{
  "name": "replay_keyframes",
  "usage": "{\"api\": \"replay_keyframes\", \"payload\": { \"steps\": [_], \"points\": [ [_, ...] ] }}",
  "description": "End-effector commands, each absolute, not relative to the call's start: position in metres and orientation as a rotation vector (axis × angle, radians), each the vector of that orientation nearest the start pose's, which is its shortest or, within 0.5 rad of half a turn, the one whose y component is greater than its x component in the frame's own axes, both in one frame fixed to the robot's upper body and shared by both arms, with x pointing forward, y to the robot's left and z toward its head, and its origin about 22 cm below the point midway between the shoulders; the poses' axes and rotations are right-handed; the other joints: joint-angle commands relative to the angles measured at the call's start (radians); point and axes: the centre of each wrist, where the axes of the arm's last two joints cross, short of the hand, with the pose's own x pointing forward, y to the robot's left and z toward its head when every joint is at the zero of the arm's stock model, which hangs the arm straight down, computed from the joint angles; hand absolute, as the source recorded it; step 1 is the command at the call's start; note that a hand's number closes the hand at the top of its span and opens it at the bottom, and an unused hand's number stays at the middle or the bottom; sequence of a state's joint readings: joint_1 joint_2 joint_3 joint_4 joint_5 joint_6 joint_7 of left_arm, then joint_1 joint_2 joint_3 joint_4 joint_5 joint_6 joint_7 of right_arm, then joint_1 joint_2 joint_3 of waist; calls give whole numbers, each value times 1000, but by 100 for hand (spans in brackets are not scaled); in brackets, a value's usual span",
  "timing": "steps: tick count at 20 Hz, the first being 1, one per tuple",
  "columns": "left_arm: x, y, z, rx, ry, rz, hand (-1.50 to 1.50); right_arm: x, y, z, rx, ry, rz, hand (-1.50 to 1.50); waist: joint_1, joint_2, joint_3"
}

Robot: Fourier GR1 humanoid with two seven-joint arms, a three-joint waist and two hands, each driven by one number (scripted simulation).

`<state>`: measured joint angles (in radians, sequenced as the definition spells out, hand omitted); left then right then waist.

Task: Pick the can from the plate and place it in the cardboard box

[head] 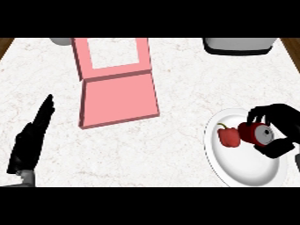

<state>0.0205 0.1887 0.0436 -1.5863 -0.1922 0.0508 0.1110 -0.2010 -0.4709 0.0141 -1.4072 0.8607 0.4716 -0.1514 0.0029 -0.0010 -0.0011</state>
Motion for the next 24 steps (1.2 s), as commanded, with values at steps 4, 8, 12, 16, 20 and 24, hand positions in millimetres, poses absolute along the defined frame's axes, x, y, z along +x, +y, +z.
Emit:
{"api": "replay_keyframes", "payload": {
  "steps": [4,8,12,16,20,24],
  "points": [
    [247,287,24,377,-1440,-209,0,298,-311,55,-718,-1297,1318,150,0,1,1],
    [254,276,21,355,-1472,-250,0,341,-299,84,-673,-1411,1470,150,48,14,3],
    [261,249,26,254,-1531,-317,0,369,-257,118,-643,-1538,1690,150,186,57,5],
    [270,248,27,266,-1525,-315,0,400,-248,138,-626,-1688,1741,150,154,53,5],
    [272,251,31,272,-1526,-305,0,428,-253,157,-537,-1777,1687,150,140,46,4],
    [265,259,25,299,-1500,-298,0,440,-244,159,-206,-2011,1519,150,131,41,5]
  ]
}}
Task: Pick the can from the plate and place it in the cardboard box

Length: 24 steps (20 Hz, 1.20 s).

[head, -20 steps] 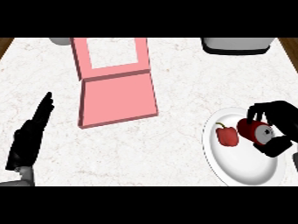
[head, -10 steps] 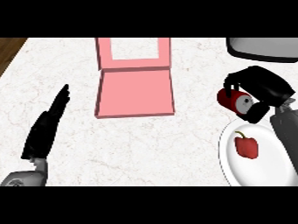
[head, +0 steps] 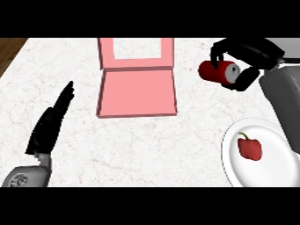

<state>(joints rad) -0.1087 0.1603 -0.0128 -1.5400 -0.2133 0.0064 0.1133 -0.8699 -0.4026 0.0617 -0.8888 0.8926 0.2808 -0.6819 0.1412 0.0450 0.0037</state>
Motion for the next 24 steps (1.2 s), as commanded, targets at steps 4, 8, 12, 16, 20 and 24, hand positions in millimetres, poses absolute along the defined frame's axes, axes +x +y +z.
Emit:
{"api": "replay_keyframes", "payload": {
  "steps": [4,8,12,16,20,24],
  "points": [
    [267,255,27,306,-1513,-286,0,456,-231,178,75,-2099,1446,150,-30,-11,-1],
    [260,258,10,295,-1480,-274,0,465,-196,191,222,-2144,1429,150,-46,-14,-3],
    [254,271,14,318,-1476,-253,0,471,-183,204,325,-2159,1423,150,-62,-23,-3],
    [267,264,23,352,-1476,-242,0,469,-116,206,334,-2119,1487,150,-91,-29,-4],
    [254,256,19,328,-1475,-236,0,467,-81,227,314,-2072,1517,150,-87,-32,-4],
    [244,268,4,355,-1468,-236,0,456,-36,222,300,-2036,1569,150,-93,-33,-5]
  ]
}}
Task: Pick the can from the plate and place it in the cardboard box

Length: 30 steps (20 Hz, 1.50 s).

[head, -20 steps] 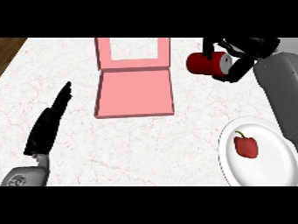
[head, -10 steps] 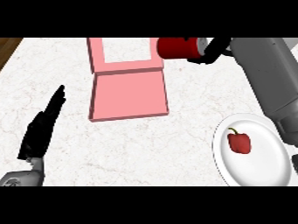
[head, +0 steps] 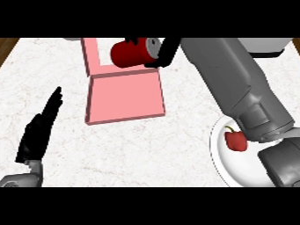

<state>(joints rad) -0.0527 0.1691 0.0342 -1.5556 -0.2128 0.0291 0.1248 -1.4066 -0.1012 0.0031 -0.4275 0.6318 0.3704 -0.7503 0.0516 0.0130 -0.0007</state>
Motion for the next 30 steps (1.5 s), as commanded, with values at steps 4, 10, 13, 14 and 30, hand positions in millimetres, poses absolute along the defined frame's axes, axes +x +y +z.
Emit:
{"api": "replay_keyframes", "payload": {
  "steps": [4,10,13,14,30],
  "points": [
    [267,284,24,344,-1490,-232,0,452,-23,197,287,-1973,1637,150,8,4,-1],
    [259,251,5,290,-1496,-277,0,450,-20,183,178,-1887,1680,150,55,10,-2],
    [273,260,26,325,-1494,-287,0,449,-25,167,172,-1823,1656,150,57,10,-2],
    [272,260,17,328,-1483,-288,0,448,-28,157,164,-1783,1638,-150,67,10,-2],
    [266,251,16,296,-1498,-305,0,449,-48,132,455,-1831,973,-150,87,11,0]
  ]
}}
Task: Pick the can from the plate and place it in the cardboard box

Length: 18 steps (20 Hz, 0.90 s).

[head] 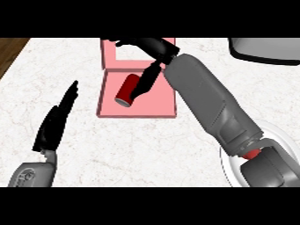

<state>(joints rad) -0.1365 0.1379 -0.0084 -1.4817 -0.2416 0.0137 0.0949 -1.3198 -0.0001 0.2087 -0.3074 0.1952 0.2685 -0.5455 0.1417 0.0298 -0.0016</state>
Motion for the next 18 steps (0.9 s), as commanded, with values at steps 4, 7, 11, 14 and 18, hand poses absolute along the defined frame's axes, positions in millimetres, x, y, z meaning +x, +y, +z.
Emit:
{"api": "replay_keyframes", "payload": {
  "steps": [4,7,11,14,18],
  "points": [
    [269,264,19,306,-1510,-300,0,456,-44,155,565,-1798,810,-150,-15,5,1],
    [269,259,17,301,-1505,-282,0,461,-55,156,502,-1803,717,-150,-26,13,0],
    [264,259,20,299,-1507,-272,0,476,-111,167,413,-1832,579,-150,-24,18,1],
    [267,257,26,297,-1522,-279,0,483,-151,182,405,-1820,541,-150,-14,27,2],
    [269,248,22,309,-1564,-306,0,486,-172,193,377,-1851,534,-150,7,47,2]
  ]
}}
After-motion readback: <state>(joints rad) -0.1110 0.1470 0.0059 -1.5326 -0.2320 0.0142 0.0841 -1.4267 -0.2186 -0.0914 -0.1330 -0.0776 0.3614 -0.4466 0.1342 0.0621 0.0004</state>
